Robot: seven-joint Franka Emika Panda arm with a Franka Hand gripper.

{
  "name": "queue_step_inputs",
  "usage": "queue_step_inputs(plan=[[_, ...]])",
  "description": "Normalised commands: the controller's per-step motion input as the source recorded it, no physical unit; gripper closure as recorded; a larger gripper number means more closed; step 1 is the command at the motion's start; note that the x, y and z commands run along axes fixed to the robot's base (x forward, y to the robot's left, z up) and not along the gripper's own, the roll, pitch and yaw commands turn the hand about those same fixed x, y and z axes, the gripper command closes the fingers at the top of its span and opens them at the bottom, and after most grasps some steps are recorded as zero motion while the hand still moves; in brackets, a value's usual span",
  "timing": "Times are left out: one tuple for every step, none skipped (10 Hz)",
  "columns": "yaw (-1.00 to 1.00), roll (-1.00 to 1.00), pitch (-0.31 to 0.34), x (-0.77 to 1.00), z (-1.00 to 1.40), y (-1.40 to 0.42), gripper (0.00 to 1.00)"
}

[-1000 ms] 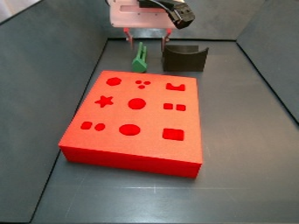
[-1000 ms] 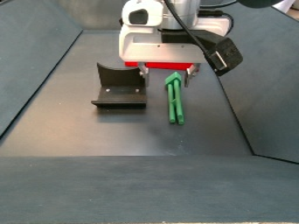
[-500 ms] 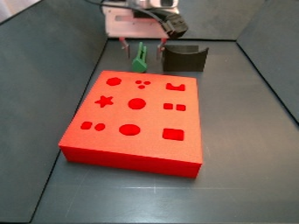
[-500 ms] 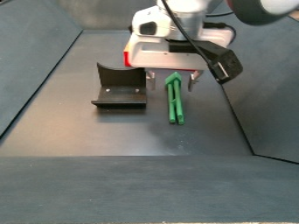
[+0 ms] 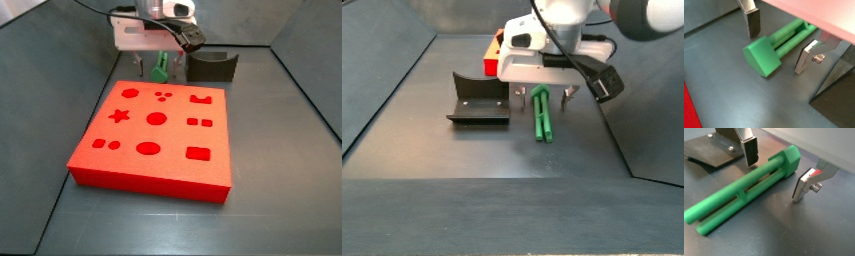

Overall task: Pick up the 3 prong object. Move up. Place the 3 prong object on the fixture. Regrasp the 3 prong object. Move to above the board. Insert the 3 prong object.
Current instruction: Pick up the 3 prong object.

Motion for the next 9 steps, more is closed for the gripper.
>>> queue_step_inputs(plan=[[0.00,0.00,0.000,0.00,-0.04,0.00,0.00],[0.00,0.00,-0.004,0.00,-0.01,0.00,0.00],[0.00,0.00,0.000,0.00,0.00,0.00,1.00],[0.00,0.00,0.000,0.00,0.00,0.00,1.00],[0.00,0.00,0.000,0.00,0.00,0.00,1.00],[0.00,0.00,0.000,0.00,0.00,0.00,1.00],[0.00,0.00,0.000,0.00,0.00,0.00,1.00],[0.00,0.00,0.000,0.00,0.00,0.00,1.00],[0.00,0.00,0.000,0.00,0.00,0.00,1.00]])
